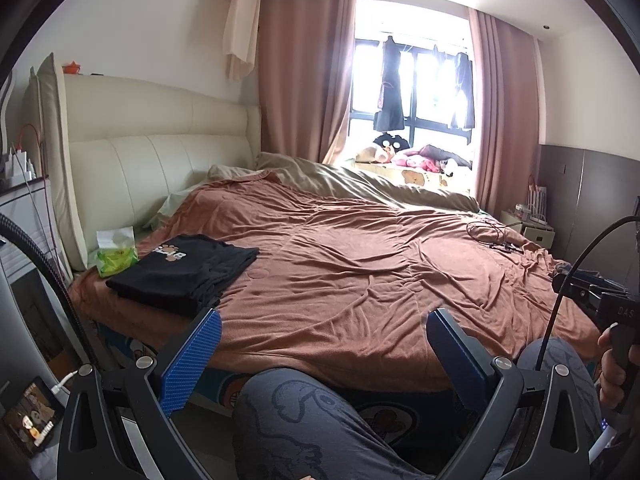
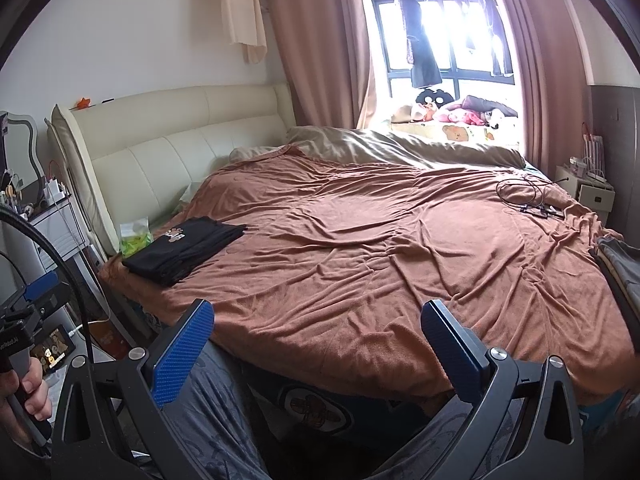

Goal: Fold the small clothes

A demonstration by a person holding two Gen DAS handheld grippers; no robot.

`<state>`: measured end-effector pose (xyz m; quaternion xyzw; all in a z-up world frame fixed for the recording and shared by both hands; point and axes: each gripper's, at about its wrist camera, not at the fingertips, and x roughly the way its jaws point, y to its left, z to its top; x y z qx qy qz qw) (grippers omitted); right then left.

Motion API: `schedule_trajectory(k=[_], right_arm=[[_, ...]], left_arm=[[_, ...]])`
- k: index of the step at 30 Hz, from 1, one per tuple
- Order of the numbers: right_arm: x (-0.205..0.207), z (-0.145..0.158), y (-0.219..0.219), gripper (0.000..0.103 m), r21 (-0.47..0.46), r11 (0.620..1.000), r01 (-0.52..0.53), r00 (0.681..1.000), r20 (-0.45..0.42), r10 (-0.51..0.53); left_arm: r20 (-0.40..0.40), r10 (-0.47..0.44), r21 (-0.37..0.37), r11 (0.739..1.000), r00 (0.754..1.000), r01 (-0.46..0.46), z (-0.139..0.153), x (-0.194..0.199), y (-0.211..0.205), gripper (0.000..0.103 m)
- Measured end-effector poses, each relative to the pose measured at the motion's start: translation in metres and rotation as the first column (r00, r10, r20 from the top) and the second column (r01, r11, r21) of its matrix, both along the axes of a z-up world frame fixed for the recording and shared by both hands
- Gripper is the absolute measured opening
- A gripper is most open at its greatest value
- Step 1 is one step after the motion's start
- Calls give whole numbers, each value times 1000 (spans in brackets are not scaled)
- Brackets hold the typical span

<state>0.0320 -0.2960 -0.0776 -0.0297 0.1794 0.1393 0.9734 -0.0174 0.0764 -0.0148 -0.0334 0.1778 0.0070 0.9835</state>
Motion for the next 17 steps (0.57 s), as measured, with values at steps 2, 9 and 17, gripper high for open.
schedule_trajectory(k=[2, 9, 17], right_arm=[[-1, 0, 0, 103, 0, 1000, -2, 1000, -1, 2], [-5, 1, -1, 103, -10, 1000, 4, 1000, 2, -4], [-8, 0, -5, 103, 1, 1000, 19, 1000, 16, -19]], left_arm=[[-2, -1, -1, 1000, 1000, 1, 0, 0, 0, 103], [10, -6, 5, 1000, 1000, 6, 2, -11, -1, 103], [26, -8, 10, 1000, 1000, 8, 6, -18, -3, 103]])
